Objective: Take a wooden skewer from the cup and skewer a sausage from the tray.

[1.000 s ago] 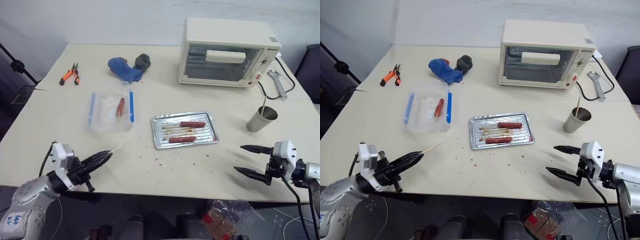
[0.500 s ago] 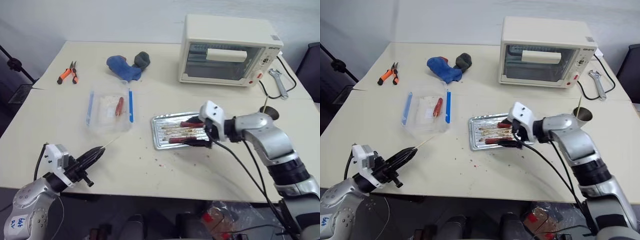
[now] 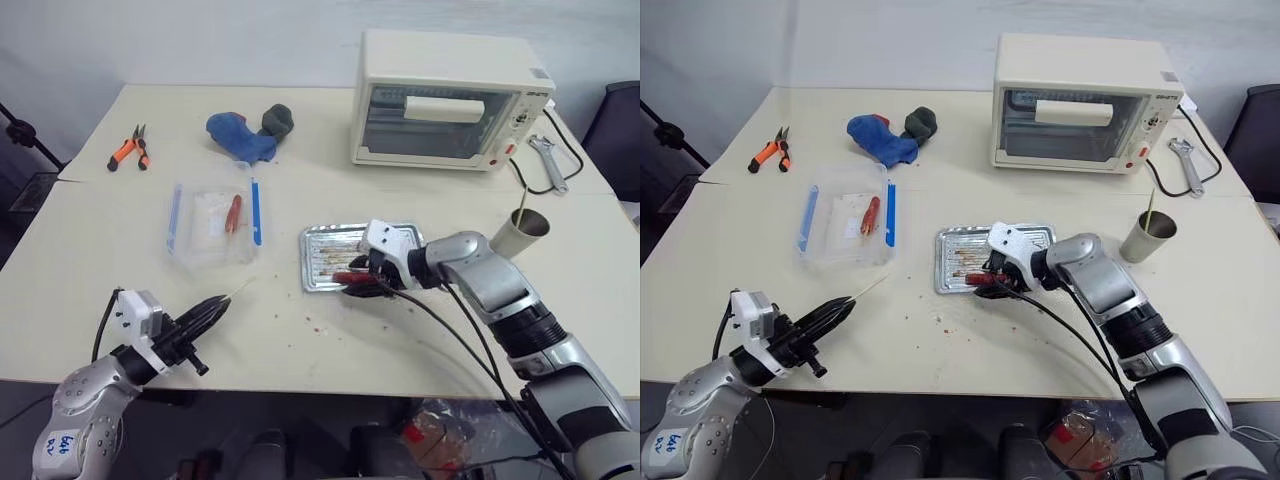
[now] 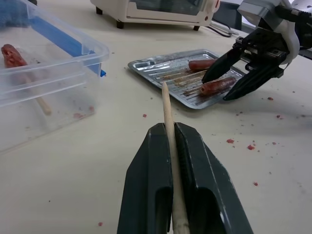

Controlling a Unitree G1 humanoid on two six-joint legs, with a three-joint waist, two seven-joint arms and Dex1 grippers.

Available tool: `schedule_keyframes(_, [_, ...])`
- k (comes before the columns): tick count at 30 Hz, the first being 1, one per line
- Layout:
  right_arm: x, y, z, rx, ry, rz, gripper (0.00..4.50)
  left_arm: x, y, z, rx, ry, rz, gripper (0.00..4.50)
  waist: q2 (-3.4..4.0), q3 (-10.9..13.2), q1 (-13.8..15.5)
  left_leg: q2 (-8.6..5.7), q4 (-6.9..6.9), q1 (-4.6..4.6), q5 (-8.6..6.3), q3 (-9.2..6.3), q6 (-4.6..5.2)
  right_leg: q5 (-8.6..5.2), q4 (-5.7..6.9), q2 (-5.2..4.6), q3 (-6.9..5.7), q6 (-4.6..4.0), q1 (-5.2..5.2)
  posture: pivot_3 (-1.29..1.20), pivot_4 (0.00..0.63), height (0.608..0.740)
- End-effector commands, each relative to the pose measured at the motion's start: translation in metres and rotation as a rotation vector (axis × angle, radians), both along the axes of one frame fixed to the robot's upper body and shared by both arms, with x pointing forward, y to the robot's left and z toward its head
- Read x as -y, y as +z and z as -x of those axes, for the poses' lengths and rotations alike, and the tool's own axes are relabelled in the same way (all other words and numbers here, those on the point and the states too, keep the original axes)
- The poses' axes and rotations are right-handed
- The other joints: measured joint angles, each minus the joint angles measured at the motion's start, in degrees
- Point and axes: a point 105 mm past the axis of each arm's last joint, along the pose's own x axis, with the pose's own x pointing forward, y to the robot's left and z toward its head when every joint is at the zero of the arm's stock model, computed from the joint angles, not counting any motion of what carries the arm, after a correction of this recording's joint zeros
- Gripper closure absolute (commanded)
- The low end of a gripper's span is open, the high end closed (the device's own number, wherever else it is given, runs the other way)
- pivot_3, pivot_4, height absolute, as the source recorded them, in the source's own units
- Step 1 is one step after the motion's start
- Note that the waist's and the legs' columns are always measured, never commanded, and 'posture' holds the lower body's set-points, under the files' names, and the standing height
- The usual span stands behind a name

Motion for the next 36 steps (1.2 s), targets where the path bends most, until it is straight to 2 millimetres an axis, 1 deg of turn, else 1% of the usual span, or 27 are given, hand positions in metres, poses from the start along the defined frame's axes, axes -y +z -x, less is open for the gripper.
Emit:
schedule_keyframes(1, [-0.004, 0.016, -0.001, 0.030, 0.017, -0.033, 2.30, 0.003, 0.007, 0.003, 0.034, -0.008, -0.009, 4.50, 0.00, 0.0, 0.0, 0.00, 0.00, 0.00, 0.00, 0.00, 0.00, 0.00, 0.00, 0.00, 0.00, 0.00, -0.01, 0.00, 0.150, 0.740])
schedule_keyframes(7, [-0.007, 0.020, 0.004, -0.035, 0.029, -0.084, 2.30, 0.004, 0.006, 0.005, 0.030, -0.020, -0.019, 4.50, 0.00, 0.0, 0.0, -0.01, 0.00, 0.00, -0.02, 0.00, 0.02, 0.00, -0.02, -0.02, 0.00, 0.00, 0.00, 0.00, 0.150, 0.740])
schedule_keyframes(14, [-0.006, 0.025, -0.006, -0.064, -0.032, -0.138, 2.30, 0.007, 0.005, 0.005, 0.028, -0.028, -0.018, 4.50, 0.00, 0.0, 0.0, 0.00, -0.01, 0.00, -0.01, 0.00, 0.02, 0.00, -0.02, -0.02, 0.00, 0.00, -0.01, 0.00, 0.150, 0.740])
schedule_keyframes(18, [-0.003, 0.022, -0.008, -0.065, -0.041, -0.125, 2.30, 0.008, 0.005, 0.004, 0.029, -0.034, -0.019, 4.50, 0.00, 0.0, 0.0, -0.01, -0.01, -0.01, -0.02, 0.00, 0.03, 0.00, -0.03, -0.03, 0.01, 0.00, -0.01, 0.00, 0.150, 0.740])
schedule_keyframes(26, [0.000, 0.011, -0.002, -0.077, -0.008, -0.066, 2.30, 0.008, 0.005, 0.004, 0.033, -0.036, -0.022, 4.50, 0.00, 0.0, 0.0, -0.01, -0.02, -0.01, -0.02, 0.00, 0.03, 0.00, -0.04, -0.02, 0.00, 0.00, -0.01, 0.00, 0.150, 0.740])
schedule_keyframes(31, [0.001, 0.009, -0.002, -0.083, -0.009, -0.062, 2.30, 0.008, 0.005, 0.003, 0.035, -0.038, -0.023, 4.50, 0.00, 0.0, 0.0, -0.01, -0.02, -0.01, -0.02, 0.01, 0.03, 0.00, -0.05, -0.02, 0.01, 0.00, -0.01, 0.00, 0.150, 0.740])
schedule_keyframes(34, [0.001, 0.007, 0.000, -0.094, -0.005, -0.062, 2.86, 0.008, 0.006, 0.003, 0.036, -0.040, -0.022, 4.50, 0.00, 0.0, 0.0, -0.01, -0.02, -0.01, -0.02, 0.01, 0.03, 0.00, -0.05, -0.02, 0.01, 0.00, -0.01, 0.00, 0.150, 0.740])
schedule_keyframes(36, [0.000, 0.008, 0.000, -0.096, 0.000, -0.074, 3.48, 0.008, 0.006, 0.003, 0.037, -0.041, -0.022, 4.50, 0.00, 0.0, 0.0, -0.01, -0.02, -0.01, -0.02, 0.00, 0.03, 0.00, -0.05, -0.02, 0.00, 0.00, -0.01, 0.00, 0.150, 0.740])
